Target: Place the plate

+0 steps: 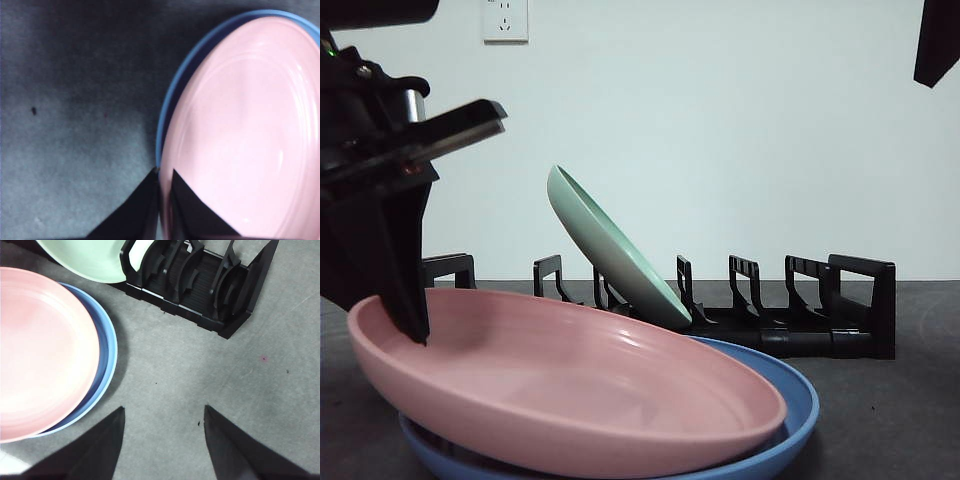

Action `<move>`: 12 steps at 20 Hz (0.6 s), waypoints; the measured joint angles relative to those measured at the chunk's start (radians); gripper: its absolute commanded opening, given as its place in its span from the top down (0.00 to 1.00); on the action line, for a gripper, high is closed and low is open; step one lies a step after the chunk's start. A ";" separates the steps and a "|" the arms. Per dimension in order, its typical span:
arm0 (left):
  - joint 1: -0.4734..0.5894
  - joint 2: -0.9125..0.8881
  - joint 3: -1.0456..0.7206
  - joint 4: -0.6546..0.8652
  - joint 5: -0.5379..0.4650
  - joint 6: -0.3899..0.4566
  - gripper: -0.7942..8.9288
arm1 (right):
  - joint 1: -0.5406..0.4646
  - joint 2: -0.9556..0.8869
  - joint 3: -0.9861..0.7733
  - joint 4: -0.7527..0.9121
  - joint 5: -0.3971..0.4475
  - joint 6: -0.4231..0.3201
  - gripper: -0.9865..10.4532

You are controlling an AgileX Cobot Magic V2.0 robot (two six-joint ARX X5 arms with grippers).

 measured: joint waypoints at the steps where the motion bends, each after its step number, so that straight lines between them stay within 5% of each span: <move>1: 0.000 0.008 0.000 0.006 0.000 -0.004 0.91 | 0.000 0.000 0.000 0.000 0.000 0.000 0.69; 7: 0.000 0.067 0.000 0.076 0.000 -0.007 0.91 | 0.000 0.000 0.000 0.000 0.000 0.000 0.69; 12: 0.000 0.076 0.000 0.061 -0.001 -0.007 0.77 | 0.000 0.000 0.000 0.000 -0.001 0.000 0.69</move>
